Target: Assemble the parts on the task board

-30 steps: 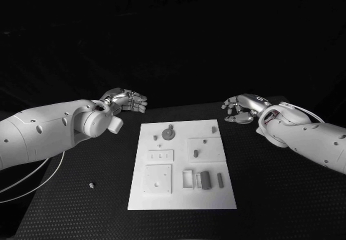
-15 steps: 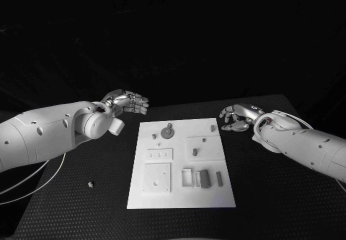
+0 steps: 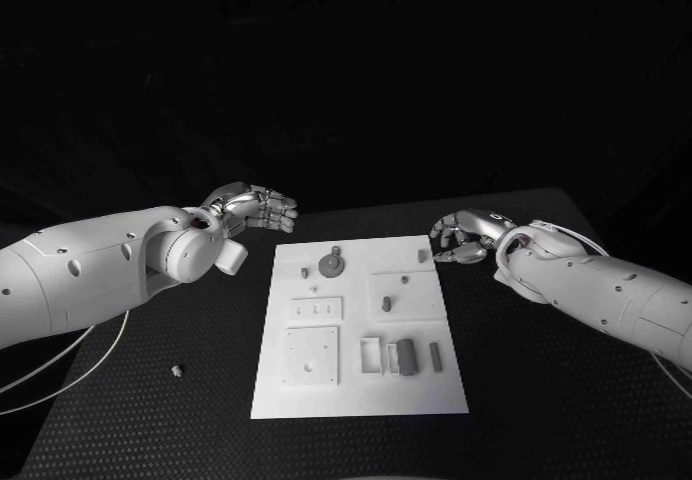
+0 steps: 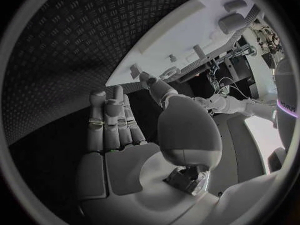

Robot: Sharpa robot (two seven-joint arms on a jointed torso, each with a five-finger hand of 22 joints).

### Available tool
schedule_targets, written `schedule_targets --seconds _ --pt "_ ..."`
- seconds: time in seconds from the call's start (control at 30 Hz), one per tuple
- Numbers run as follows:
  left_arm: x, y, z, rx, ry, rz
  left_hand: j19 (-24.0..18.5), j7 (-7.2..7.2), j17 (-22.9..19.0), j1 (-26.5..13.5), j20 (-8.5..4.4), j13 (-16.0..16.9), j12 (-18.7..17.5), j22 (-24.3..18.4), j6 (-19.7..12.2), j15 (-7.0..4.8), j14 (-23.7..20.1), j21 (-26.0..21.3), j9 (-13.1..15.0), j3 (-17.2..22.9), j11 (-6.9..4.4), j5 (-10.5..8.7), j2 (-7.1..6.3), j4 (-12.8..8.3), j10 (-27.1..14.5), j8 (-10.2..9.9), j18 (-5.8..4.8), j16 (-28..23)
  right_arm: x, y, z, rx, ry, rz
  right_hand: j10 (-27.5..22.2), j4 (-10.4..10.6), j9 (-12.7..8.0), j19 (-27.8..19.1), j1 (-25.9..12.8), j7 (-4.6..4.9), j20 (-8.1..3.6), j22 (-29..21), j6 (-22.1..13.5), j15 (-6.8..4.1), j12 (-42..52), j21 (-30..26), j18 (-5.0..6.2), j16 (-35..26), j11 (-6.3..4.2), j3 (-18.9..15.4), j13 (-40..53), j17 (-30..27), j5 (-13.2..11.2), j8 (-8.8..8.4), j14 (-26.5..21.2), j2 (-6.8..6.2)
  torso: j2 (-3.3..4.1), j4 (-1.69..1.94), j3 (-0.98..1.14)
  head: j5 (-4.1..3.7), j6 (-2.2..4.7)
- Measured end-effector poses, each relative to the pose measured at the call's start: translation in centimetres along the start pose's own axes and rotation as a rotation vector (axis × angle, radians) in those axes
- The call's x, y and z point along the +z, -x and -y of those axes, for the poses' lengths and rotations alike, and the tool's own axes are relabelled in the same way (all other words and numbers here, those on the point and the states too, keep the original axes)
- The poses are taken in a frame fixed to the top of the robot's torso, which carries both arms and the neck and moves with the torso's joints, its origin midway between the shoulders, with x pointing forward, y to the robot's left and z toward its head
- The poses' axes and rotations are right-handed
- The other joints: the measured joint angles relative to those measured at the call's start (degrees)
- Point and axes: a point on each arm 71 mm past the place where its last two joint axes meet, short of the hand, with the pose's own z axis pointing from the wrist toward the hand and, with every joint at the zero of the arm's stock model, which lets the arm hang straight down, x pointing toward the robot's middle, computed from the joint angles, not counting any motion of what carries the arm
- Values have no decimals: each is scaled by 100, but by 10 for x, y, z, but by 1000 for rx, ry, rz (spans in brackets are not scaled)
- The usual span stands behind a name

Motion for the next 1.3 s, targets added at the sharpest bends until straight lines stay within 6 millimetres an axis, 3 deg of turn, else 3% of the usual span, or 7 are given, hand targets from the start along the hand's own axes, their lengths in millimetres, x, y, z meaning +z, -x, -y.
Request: schedule_targets --seconds 0.23,0.77,1.3 --pt "-1 -1 0 -1 0 -3 0 0 0 0 0 -5 0 -1 0 0 0 0 -5 -16 7 0 0 -16 -7 -23 -1 0 3 -8 -3 0 3 -31 42 15 -4 0 0 0 0 0 0 -21 60 0 0 0 -23 -16 29 -9 0 0 -21 0 8 8 -5 -34 -8" --pt "-3 -4 1 -3 -2 -14 0 0 -2 0 0 -5 -23 -1 0 0 0 0 -4 -16 7 0 0 -16 -7 -23 -2 0 6 -16 -7 4 5 -59 76 55 -3 -19 0 -4 21 0 5 -44 291 1 0 23 -35 -55 226 -37 0 0 -39 0 14 -1 -1 21 -107" --pt "-6 -4 1 -3 -3 -18 0 0 3 0 0 -5 -22 3 0 0 -1 -23 -4 -16 7 0 0 -16 -7 -23 -4 0 12 -19 -11 3 4 -62 93 87 -3 -18 -8 -9 21 0 21 -47 376 1 0 45 -53 -87 318 -58 0 0 -34 56 12 4 5 78 -163"
